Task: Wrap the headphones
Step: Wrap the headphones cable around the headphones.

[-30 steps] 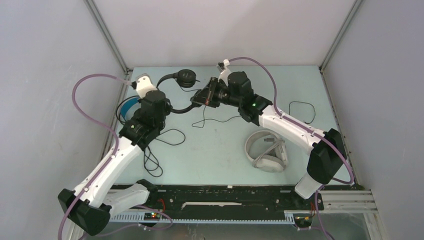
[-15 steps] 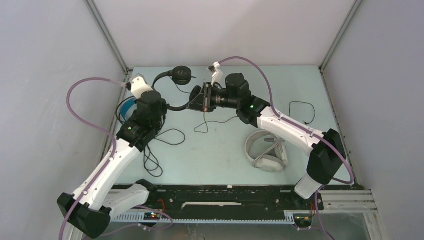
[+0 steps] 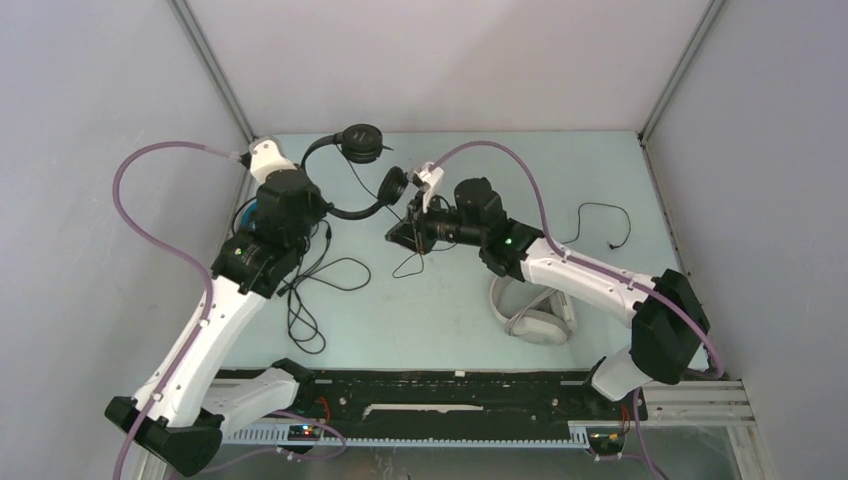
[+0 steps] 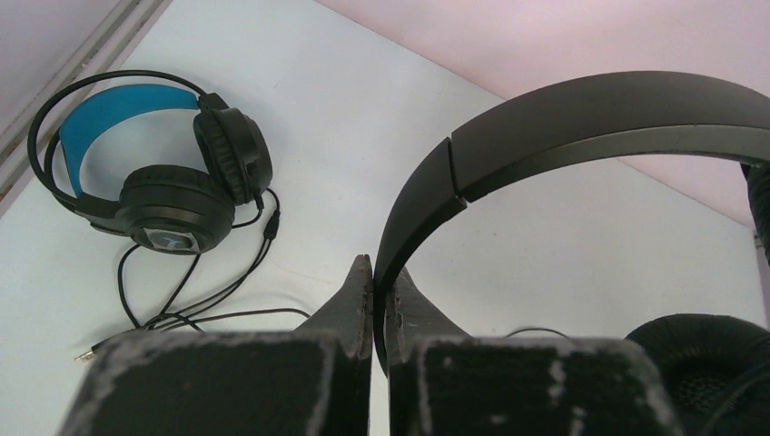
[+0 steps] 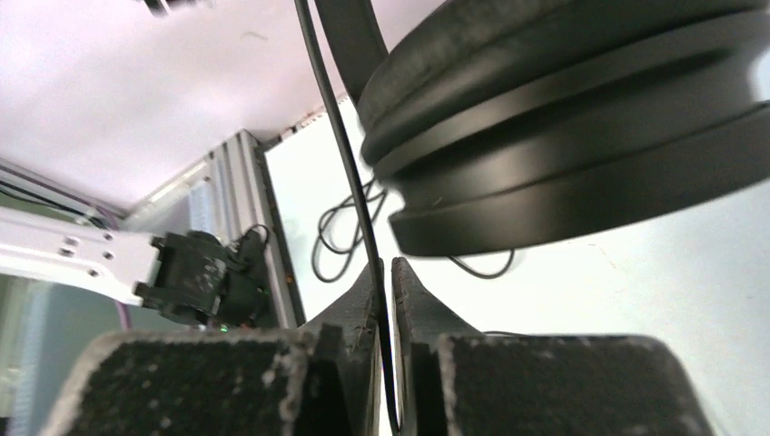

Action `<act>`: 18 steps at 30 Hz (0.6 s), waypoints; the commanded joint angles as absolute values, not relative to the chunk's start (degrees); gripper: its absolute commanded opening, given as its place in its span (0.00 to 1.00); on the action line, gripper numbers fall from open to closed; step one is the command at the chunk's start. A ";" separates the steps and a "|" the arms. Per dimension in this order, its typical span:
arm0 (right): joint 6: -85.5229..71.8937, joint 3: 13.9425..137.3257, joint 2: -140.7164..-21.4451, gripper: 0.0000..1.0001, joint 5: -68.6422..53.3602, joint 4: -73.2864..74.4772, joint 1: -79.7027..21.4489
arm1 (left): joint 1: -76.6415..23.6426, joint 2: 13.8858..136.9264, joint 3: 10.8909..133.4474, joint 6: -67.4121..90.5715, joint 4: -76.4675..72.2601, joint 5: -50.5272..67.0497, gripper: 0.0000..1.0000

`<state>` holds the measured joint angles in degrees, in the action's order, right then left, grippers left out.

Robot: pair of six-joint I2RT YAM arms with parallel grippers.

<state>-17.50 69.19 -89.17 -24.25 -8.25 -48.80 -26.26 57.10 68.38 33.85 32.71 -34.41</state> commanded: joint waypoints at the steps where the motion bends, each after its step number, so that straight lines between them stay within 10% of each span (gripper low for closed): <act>1: -7.43 63.29 -84.07 0.14 -21.44 -18.89 -49.06 | -25.66 56.50 75.91 36.72 35.84 -30.75 0.00; 18: 7.52 52.70 -93.68 0.57 -32.61 -50.58 -50.64 | -25.65 58.27 84.64 36.56 44.17 -25.39 0.00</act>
<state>3.29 53.15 -90.32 -29.28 -39.27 -50.19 -25.96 58.46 79.75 35.59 44.14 -26.50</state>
